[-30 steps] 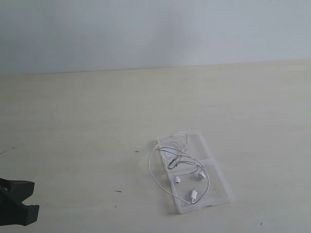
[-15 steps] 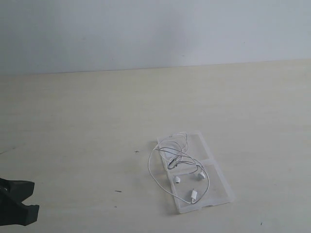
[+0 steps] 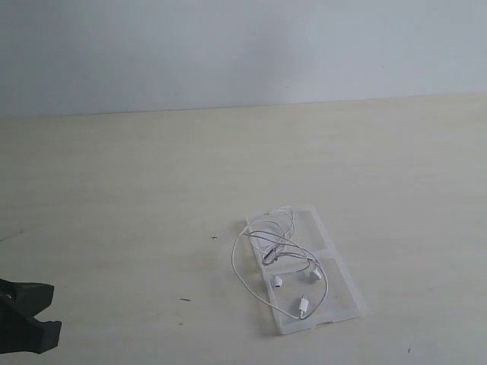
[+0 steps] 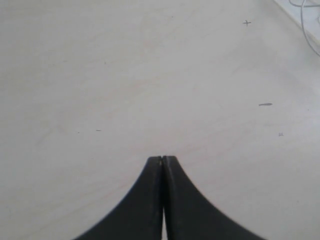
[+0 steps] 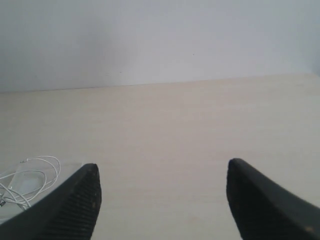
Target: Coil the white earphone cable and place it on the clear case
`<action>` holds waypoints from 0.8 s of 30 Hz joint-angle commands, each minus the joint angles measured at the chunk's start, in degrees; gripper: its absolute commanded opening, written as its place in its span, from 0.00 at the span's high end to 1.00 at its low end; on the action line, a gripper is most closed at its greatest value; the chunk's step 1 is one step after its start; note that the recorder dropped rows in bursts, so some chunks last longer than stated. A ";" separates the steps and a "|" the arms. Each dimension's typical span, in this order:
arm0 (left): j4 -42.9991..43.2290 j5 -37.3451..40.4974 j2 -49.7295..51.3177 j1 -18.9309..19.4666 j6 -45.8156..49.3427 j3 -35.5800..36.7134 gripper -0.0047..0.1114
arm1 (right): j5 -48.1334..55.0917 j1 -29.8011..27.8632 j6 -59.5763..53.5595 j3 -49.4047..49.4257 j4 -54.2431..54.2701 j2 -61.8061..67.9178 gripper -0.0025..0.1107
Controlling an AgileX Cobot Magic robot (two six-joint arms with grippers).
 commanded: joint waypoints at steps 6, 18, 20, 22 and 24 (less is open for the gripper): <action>-0.10 0.23 -1.40 0.05 0.01 0.32 0.96 | -0.10 -0.18 0.00 0.27 0.35 -0.39 0.38; -1.20 -29.89 -30.12 39.23 1.40 0.32 0.96 | -0.10 -0.18 0.00 0.27 0.72 -0.39 0.38; -1.20 -27.36 -38.09 41.13 3.67 0.32 0.96 | -0.10 -0.18 0.00 0.27 0.72 -0.39 0.38; -1.28 -24.33 -45.59 41.01 3.69 0.32 0.96 | -0.10 -0.18 0.00 0.27 0.72 -0.39 0.38; -1.28 -23.17 -52.24 39.10 3.69 0.32 0.96 | -0.10 -0.18 0.00 0.27 0.72 -0.39 0.38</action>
